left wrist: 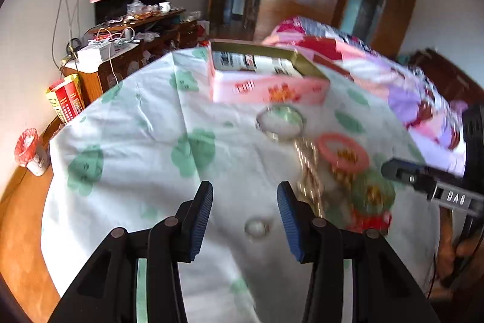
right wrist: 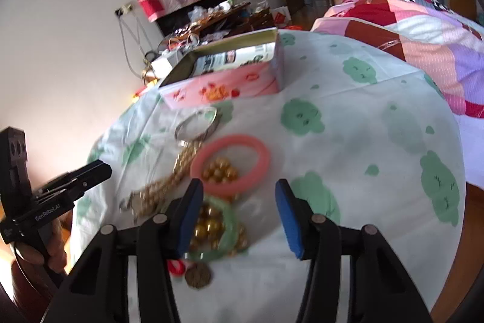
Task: Organize jewelry
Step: 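Grasp the small silver ring with the left tool, then grasp the green jade bangle with the right tool while the left tool holds the ring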
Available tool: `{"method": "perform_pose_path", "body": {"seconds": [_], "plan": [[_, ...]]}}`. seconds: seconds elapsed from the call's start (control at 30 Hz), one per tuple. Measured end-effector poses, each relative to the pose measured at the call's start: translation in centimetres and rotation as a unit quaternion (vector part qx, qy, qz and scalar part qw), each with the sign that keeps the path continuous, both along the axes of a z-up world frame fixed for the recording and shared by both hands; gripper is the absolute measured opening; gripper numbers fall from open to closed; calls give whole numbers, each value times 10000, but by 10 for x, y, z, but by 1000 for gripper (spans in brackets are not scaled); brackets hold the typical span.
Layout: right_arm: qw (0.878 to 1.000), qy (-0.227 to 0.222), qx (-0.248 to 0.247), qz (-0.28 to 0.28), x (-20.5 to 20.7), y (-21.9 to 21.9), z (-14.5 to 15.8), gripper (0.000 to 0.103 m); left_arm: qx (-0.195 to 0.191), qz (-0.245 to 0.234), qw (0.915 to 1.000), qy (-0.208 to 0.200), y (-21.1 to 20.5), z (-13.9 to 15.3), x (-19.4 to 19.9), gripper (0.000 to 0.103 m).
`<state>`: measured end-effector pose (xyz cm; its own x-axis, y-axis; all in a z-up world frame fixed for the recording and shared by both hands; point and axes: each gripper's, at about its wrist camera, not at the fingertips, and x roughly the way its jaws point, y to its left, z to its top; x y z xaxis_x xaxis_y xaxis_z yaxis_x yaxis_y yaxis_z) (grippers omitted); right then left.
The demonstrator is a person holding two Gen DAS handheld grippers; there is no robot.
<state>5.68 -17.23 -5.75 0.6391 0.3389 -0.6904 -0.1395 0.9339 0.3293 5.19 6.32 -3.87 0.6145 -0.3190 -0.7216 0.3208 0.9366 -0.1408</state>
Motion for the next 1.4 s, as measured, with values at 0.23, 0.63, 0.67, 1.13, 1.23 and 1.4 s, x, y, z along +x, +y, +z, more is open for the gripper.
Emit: {"method": "perform_pose_path", "body": {"seconds": [0.23,0.63,0.67,1.13,1.23,1.4], "plan": [[9995,185,-162,191,-11,10,-11,48,-75,-286,9994,200,-10,-7,-6,45],[9988,265,-214,338,-12,15,-15,13,-53,-466,9987,201,-16,-5,-14,45],[9991,173,-165,337,-13,14,-12,13,-68,-465,9987,209,-16,-5,-13,45],[9981,-471,393,69,-19,-7,27,13,437,-196,9984,299,-18,-22,-7,45],[9975,-532,454,68,-18,-8,32,13,759,-260,9967,110,-26,-24,-10,34],[9966,-631,534,59,-17,-10,40,13,693,-291,9972,46,-23,-23,-10,21]]}}
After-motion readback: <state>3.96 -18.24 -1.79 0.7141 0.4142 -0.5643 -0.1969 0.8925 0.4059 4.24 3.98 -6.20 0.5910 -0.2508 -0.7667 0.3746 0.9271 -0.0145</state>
